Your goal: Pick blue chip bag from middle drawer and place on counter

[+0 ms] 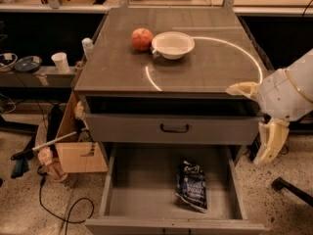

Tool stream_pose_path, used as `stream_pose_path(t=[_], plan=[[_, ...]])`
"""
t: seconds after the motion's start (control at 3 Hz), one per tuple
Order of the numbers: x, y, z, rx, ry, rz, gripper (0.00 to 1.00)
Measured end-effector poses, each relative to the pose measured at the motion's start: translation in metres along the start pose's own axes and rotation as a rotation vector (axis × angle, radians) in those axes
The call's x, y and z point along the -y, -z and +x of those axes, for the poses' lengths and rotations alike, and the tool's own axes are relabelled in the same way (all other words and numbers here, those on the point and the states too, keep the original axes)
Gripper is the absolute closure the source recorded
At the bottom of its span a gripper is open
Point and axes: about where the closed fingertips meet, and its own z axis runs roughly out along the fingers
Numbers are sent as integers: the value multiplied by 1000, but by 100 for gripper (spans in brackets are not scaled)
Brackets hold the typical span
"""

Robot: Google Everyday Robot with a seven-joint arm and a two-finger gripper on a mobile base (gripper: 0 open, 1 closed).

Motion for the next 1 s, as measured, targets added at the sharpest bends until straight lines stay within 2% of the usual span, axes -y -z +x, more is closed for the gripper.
stream_pose_path(t=[0.67,1.0], plan=[[1,-32,25,-20,-59,39,0],[2,-51,34,-10,-84,28,0]])
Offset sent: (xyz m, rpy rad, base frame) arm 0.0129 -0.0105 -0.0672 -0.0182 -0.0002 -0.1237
